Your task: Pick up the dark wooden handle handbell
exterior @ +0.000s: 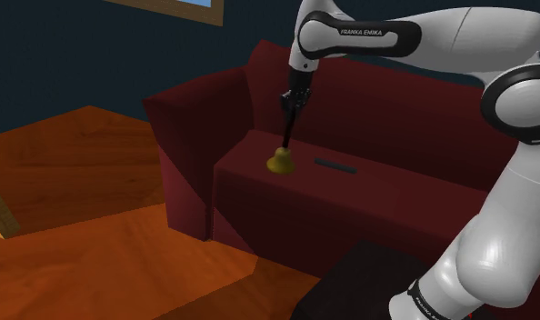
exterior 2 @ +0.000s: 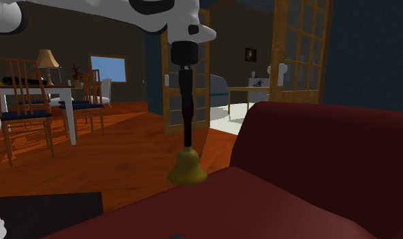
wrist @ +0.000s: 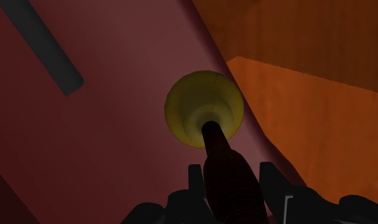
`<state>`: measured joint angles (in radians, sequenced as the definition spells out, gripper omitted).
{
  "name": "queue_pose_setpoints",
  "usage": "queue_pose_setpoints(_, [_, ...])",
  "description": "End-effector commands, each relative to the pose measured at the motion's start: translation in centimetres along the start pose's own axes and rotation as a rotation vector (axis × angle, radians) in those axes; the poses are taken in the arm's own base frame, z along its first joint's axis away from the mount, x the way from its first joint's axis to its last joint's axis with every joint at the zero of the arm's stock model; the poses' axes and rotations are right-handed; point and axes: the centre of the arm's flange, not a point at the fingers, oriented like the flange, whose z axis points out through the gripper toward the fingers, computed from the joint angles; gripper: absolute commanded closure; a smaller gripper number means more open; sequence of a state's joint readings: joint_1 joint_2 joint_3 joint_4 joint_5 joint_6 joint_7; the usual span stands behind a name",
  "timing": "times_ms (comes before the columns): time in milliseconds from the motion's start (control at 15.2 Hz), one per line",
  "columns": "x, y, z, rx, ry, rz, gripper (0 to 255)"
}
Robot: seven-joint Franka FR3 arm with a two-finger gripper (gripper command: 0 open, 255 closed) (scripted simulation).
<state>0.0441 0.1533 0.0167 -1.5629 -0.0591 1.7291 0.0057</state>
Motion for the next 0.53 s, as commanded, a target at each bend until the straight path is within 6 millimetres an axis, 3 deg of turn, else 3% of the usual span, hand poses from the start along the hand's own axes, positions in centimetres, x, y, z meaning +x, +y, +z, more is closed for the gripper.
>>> queue_pose_setpoints(0, [0.0,0.1,-1.1,0.000,0.000,0.000,255])
queue_pose_setpoints(330, [0.0,0.2,-3.7,0.000,0.000,0.000,255])
queue_pose_setpoints(462, [0.0,0.2,-3.8,0.000,0.000,0.000,255])
